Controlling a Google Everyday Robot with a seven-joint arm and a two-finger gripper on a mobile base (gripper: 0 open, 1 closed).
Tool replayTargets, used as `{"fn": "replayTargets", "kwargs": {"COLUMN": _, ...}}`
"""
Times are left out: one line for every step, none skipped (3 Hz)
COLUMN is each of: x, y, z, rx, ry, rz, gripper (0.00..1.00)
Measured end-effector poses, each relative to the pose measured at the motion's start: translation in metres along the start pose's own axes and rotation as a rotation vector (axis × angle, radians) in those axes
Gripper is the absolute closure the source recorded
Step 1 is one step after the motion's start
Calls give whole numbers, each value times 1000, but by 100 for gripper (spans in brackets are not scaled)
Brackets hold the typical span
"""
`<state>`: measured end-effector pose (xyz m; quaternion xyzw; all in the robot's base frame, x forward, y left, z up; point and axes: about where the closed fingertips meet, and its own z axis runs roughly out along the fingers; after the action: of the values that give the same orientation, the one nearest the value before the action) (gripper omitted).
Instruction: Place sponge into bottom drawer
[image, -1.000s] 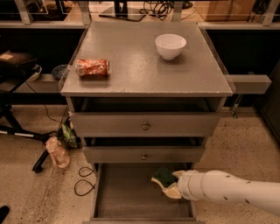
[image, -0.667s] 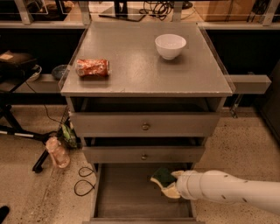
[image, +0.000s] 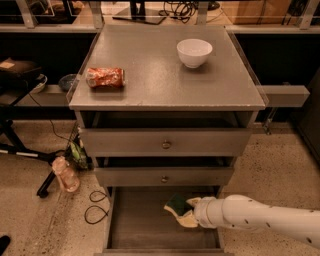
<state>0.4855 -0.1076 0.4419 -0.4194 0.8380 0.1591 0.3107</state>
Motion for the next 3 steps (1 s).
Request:
{"fn": "replayTargets", "kwargs": {"x": 5, "y": 6, "z": 30, "rx": -78, "ry": -37, "rz": 16, "gripper": 100}}
{"fn": "replayTargets", "kwargs": {"x": 16, "y": 14, "z": 61, "rx": -150, "ry": -41, "rz": 48, "gripper": 100}}
{"fn": "replayTargets", "kwargs": {"x": 16, "y": 14, "z": 61, "rx": -150, "ry": -41, "rz": 48, "gripper": 100}}
